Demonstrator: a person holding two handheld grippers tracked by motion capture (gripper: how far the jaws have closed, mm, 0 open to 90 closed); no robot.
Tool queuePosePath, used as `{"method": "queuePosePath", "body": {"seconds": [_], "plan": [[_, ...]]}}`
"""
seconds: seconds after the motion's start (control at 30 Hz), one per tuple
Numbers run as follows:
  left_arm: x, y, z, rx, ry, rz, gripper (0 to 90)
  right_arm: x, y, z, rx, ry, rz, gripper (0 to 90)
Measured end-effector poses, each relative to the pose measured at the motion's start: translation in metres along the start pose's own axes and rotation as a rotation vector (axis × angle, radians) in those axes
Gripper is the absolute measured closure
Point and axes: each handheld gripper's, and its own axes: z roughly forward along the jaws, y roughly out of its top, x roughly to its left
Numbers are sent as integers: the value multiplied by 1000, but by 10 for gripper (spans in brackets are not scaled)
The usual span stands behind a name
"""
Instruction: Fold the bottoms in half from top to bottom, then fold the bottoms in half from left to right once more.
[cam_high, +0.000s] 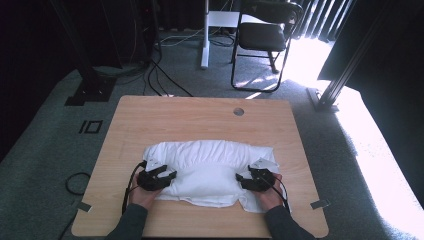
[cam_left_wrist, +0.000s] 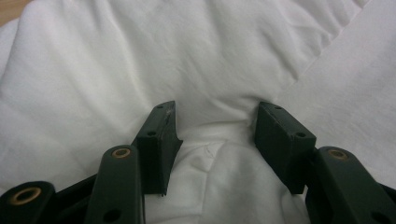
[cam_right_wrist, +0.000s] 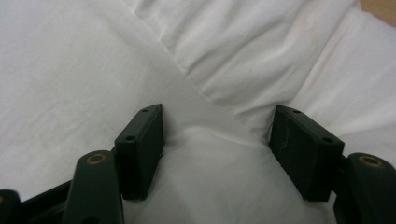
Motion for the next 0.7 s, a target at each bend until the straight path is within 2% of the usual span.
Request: {"method": "queuePosePath", "body": {"seconds": [0.17, 0.23, 0.33, 0.4, 0.47, 0.5, 0.53, 0.57, 0.63, 0.7], "plan": [[6, 8, 8, -9, 13, -19, 488, -7, 8, 8, 2, -2, 12, 343], [10, 11, 8, -13, 0, -48, 473, -8, 9, 8, 5, 6, 27, 335], [16, 17, 7, -11, 11, -58, 421, -9, 14, 3, 3, -10, 27, 318], [21, 23, 7, -11, 17, -64, 399, -7, 22, -2, -22, -27, 26, 320], [25, 30, 2, -38, 15, -79, 388, -4, 32, -9, -61, -29, 32, 320], [25, 30, 2, -38, 15, -79, 387, -4, 32, -9, -61, -29, 32, 320], [29, 37, -9, -88, 28, -98, 387, 2, 45, -15, -91, -28, 20, 320], [29, 37, -9, -88, 28, -98, 387, 2, 45, -15, -91, -28, 20, 320], [40, 47, -27, -132, 60, -127, 387, 14, 61, -20, -134, -25, -12, 320], [51, 50, -34, -122, 116, -146, 387, 23, 70, -18, -156, -10, -30, 321]]}}
